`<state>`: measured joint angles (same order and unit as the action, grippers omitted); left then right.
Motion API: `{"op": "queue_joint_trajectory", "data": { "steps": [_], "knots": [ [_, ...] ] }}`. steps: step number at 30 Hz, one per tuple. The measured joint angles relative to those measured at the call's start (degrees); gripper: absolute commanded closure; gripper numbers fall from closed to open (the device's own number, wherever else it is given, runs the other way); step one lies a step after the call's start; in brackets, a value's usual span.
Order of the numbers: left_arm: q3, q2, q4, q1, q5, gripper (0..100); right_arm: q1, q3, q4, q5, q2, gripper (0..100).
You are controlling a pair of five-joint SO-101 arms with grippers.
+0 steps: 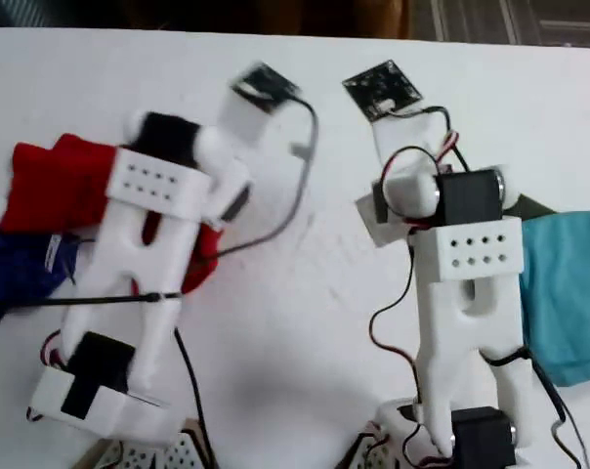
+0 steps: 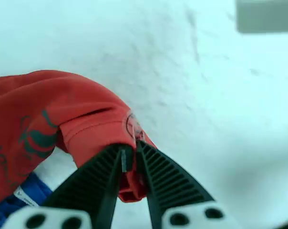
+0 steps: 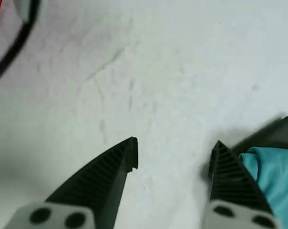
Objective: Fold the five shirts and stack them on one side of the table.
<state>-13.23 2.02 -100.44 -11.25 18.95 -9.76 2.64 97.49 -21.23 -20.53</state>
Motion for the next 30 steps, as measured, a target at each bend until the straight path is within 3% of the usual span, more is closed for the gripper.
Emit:
{"op": "queue_joint_trajectory", "data": {
  "steps": [5, 8, 11, 15, 20, 25, 30],
  "knots": [
    [-0.53, 0.00, 0.00, -1.85, -0.09, 72, 0.44, -0.88, 0.09, 0.00, 0.00, 74.8],
    [-5.01, 0.09, -0.53, -2.29, -3.34, 72, 0.35, -2.90, -0.88, 0.00, 0.00, 74.8],
    [-9.58, 0.35, -0.70, 1.67, -4.48, 73, 0.44, -4.40, -1.49, 0.00, 0.00, 74.8],
    [-10.90, 0.53, -0.70, 13.63, -4.40, 73, 0.35, -5.36, -2.81, 0.00, 0.00, 74.8],
    [-5.01, 0.53, 0.00, 34.29, -4.22, 73, -1.76, -9.05, -7.74, 0.00, 0.00, 74.8],
    [5.63, 0.53, 1.93, 50.29, 2.90, 73, -14.24, -12.84, -12.04, 0.00, 0.00, 74.8],
    [14.59, 0.53, 7.38, 63.74, 5.45, 73, -28.04, -13.63, -18.02, 0.00, 4.22, 74.8]
  ]
}}
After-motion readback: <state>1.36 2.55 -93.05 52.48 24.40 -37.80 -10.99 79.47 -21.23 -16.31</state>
